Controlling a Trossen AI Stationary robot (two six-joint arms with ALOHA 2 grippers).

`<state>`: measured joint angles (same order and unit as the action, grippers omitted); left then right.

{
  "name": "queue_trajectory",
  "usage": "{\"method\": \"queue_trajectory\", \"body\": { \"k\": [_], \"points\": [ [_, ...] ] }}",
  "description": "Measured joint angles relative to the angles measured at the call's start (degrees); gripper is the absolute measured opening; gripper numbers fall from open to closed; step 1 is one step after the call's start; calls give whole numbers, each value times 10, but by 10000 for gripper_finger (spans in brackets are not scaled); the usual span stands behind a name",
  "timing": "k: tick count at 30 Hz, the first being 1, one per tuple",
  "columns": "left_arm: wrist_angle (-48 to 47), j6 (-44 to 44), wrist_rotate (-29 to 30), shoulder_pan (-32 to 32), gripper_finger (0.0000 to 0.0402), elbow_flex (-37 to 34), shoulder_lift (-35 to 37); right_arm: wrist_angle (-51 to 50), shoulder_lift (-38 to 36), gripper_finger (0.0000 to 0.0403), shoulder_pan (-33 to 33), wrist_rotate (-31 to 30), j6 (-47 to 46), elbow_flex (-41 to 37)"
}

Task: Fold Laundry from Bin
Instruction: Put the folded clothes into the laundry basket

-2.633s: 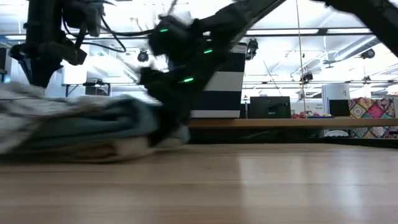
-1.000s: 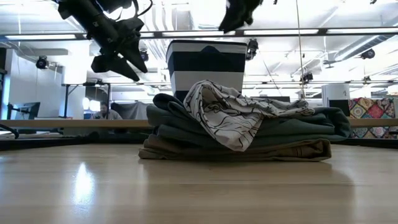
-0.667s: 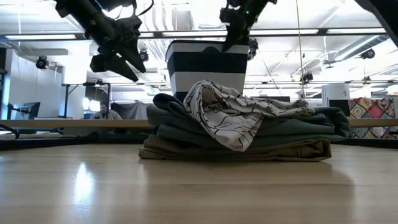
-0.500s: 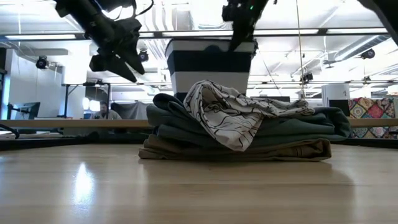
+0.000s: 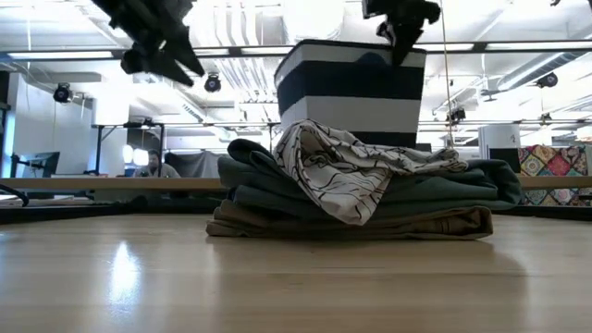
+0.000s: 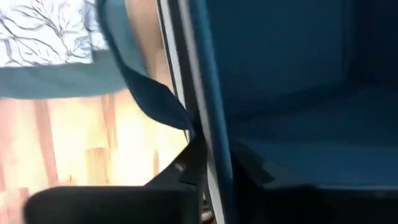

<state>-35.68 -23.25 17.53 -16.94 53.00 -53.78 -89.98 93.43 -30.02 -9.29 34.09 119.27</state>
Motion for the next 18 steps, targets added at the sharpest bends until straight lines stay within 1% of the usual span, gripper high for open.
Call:
{"method": "queue_trajectory", "body": {
  "k": [2,4,6,7,9,12,15,18],
  "points": [
    [4,6,7,-1,182,13,2,9,3,62,1,-3,-8,-9],
    [16,7,22,-1,182,25,-3,54,7,92,10,36,-37,-16],
    [39,8,25,-5,182,42,-12,138,11,122,25,75,-80,-18],
    [49,7,25,-9,182,53,-18,190,13,135,34,85,-103,-18],
    [62,3,26,-19,182,78,-35,273,17,159,52,92,-143,-18],
    [53,-1,30,-33,182,124,-65,356,16,183,67,93,-172,-15],
    [22,7,30,-35,182,173,-92,365,8,197,70,91,-196,0],
    [-23,20,30,-34,182,217,-119,316,-4,200,67,88,-207,10]
  ]
}}
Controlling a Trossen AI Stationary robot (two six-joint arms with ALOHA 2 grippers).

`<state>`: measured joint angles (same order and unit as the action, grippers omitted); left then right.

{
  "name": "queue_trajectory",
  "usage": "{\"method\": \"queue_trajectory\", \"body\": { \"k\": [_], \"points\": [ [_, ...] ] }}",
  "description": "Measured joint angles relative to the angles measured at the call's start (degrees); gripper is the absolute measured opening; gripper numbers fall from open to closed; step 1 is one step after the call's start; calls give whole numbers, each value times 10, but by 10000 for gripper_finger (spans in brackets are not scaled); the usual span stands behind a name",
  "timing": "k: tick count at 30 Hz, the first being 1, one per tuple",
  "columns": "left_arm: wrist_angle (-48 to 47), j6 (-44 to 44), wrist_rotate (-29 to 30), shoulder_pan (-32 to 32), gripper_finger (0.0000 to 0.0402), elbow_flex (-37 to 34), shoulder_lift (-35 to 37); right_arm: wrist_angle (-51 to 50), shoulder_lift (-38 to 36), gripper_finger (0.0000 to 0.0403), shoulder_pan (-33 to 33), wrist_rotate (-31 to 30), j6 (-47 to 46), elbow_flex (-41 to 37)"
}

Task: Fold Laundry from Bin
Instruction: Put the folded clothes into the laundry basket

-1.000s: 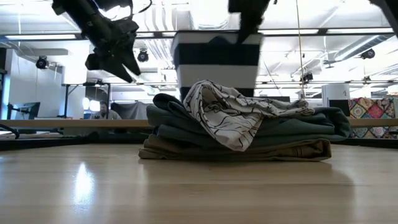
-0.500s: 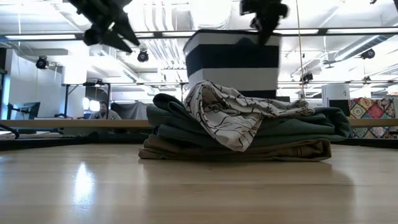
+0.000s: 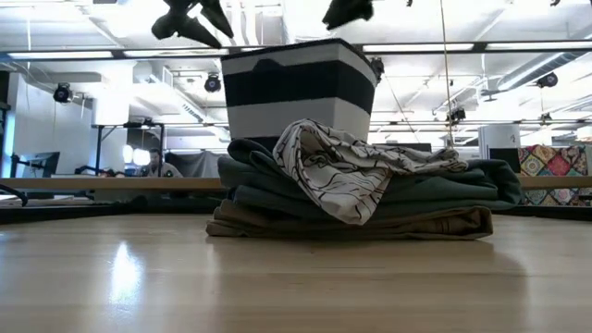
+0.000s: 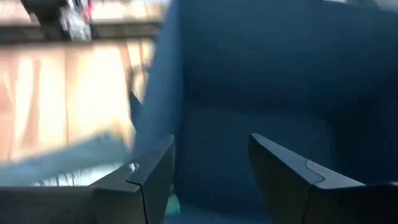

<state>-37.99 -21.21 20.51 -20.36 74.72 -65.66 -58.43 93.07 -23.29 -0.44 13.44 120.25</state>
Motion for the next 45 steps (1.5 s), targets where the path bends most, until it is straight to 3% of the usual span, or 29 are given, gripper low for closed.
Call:
{"method": "queue_trajectory", "body": {
  "k": [8,12,18,22,26,30,33,37,45],
  "points": [
    [-80,2,0,0,182,48,-37,-241,-40,201,-3,-170,-73,1],
    [-81,1,0,0,182,31,-37,-315,-52,201,-3,-190,-161,-14],
    [-96,0,0,0,182,22,-31,-315,-90,201,-3,-146,-205,-117],
    [-115,0,-1,0,182,29,-2,-252,-94,201,2,-20,-212,-215],
    [-150,19,-62,3,182,29,29,-47,-82,201,32,71,-217,-301],
    [-162,24,-148,24,182,13,56,210,-57,201,70,79,-216,-346],
    [-162,-2,-184,54,182,-9,73,305,-31,201,86,85,-214,-352],
    [-163,-69,-183,105,182,-52,95,269,-25,201,90,83,-211,-352],
    [-149,-205,-180,212,182,-108,117,73,-69,201,110,79,-190,-352]
  ]
}}
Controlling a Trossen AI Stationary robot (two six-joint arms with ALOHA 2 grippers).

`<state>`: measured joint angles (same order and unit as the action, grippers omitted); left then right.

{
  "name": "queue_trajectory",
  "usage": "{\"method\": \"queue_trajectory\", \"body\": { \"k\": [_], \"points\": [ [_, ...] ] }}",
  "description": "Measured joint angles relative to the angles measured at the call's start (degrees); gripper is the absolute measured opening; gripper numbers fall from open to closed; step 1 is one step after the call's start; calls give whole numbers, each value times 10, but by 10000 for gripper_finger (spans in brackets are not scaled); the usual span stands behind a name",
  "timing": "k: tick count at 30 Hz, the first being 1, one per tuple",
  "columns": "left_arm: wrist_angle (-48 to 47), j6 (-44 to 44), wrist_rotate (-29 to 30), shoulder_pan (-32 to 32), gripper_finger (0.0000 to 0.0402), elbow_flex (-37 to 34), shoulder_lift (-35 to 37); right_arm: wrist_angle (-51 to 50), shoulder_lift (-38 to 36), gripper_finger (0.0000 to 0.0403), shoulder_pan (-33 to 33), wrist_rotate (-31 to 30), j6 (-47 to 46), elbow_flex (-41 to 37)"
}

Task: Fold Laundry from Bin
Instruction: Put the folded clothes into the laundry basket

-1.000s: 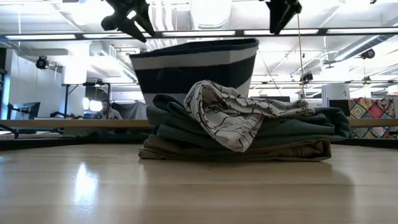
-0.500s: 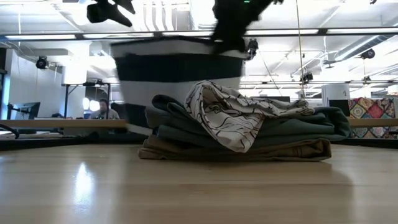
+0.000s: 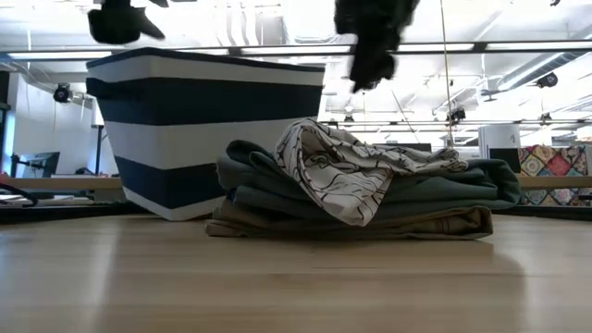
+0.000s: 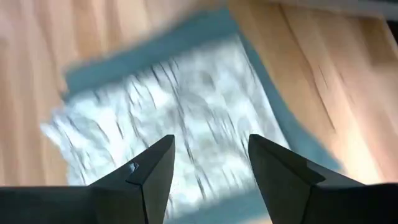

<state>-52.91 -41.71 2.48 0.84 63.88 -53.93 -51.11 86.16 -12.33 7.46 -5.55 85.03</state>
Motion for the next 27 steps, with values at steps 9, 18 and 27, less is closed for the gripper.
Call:
{"method": "queue_trajectory", "body": {
  "k": [9,18,27],
  "points": [
    [89,-117,85,214,182,29,-42,-51,-86,201,0,-45,-94,-150],
    [82,-421,241,423,182,14,-146,92,-179,201,21,-22,-273,-310],
    [45,-676,353,499,209,-39,-274,99,-218,201,98,-49,-402,-355]
  ]
}}
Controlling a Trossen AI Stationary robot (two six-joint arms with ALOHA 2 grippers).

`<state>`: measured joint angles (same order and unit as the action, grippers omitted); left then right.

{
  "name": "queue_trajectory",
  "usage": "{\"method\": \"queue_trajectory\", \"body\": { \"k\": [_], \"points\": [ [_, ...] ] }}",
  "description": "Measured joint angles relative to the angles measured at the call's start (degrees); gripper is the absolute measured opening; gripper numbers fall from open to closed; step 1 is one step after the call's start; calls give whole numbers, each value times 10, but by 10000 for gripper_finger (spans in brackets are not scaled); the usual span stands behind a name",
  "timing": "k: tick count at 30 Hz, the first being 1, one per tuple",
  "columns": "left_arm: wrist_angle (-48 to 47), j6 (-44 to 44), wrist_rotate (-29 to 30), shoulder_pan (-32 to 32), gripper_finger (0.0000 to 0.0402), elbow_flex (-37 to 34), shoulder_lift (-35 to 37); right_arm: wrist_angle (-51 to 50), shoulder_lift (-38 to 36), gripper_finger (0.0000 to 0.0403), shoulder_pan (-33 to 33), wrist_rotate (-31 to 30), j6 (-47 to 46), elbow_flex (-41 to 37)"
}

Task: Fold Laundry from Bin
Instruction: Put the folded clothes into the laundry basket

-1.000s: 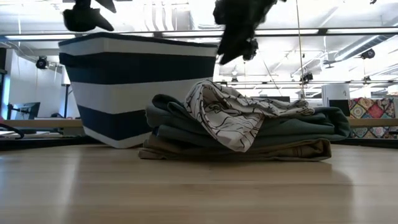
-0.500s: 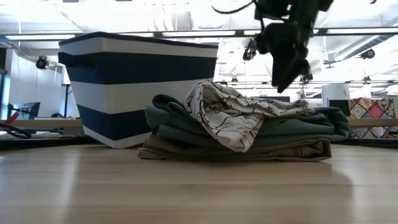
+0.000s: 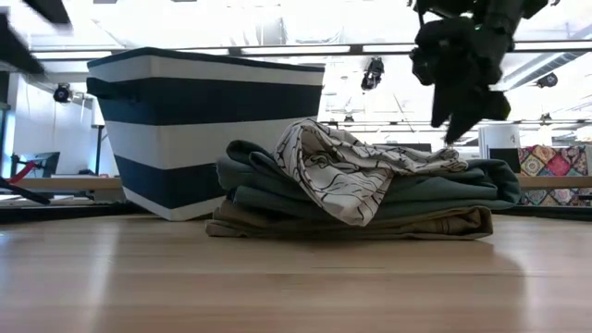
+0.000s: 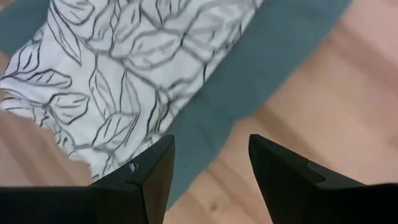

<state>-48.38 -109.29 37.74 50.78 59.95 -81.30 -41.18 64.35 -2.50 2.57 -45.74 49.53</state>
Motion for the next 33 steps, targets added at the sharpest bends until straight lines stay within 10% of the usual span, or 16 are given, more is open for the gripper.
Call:
{"method": "queue_trajectory", "body": {
  "k": [12,24,33],
  "points": [
    [485,-12,23,-127,290,-211,-116,0,-2,201,85,3,-160,-23],
    [499,35,59,-236,304,-206,-118,-6,-2,201,90,-14,-121,-23],
    [465,178,-34,-247,305,-185,-37,-5,-2,201,90,-17,-81,-23]
  ]
}}
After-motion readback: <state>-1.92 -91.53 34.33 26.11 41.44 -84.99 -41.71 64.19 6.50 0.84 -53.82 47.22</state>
